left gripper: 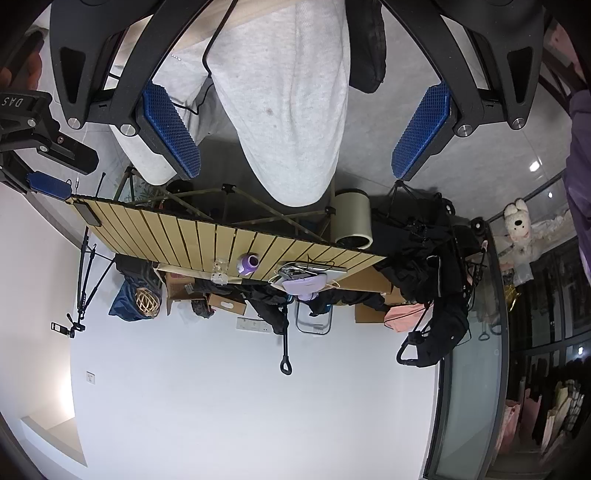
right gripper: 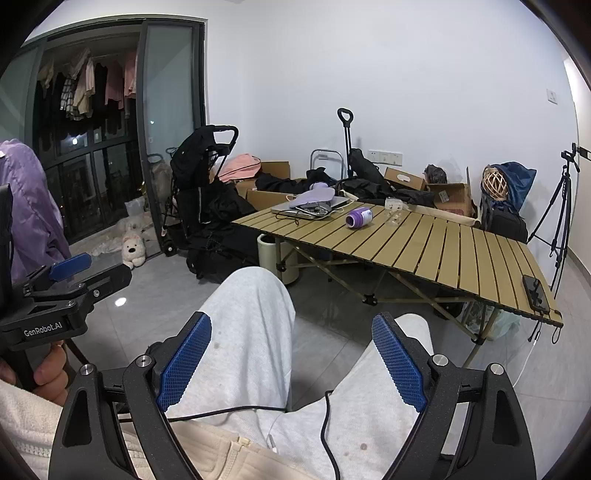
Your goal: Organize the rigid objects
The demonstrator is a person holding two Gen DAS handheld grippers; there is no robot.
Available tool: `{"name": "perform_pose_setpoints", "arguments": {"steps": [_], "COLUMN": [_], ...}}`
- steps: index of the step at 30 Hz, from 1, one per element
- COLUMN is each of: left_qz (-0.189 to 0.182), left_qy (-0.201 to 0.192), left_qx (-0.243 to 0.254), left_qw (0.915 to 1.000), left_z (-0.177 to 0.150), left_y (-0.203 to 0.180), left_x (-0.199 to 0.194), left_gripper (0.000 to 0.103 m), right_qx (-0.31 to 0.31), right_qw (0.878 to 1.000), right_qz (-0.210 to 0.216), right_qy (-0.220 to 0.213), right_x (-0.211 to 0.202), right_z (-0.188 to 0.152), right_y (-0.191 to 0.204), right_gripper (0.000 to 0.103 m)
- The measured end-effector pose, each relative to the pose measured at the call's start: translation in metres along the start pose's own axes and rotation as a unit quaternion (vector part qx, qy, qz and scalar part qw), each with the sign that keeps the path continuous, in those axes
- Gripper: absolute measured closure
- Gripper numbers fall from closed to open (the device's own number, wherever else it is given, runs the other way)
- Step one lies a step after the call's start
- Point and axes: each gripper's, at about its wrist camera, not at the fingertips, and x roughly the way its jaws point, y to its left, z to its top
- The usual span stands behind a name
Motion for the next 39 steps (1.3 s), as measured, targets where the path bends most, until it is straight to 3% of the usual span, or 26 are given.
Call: {"name": "perform_pose_setpoints", "arguments": {"steps": [39], "left_qz": [-0.007], "left_qy": [0.005], "left_qx": [0.005], "left_qw": [0.9999], "left_z": [-0.004], "left_y": [-0.004], "left_x": [0.004], "left_gripper": [0.0], "right_qx": [0.002], "right_qw": [1.0], "right_qz": [0.001], "right_qy": [0.002], "right_x": [0.0007], "right_z": [-0.0024], "right_y": [0.0002], "right_gripper": [0.01]}}
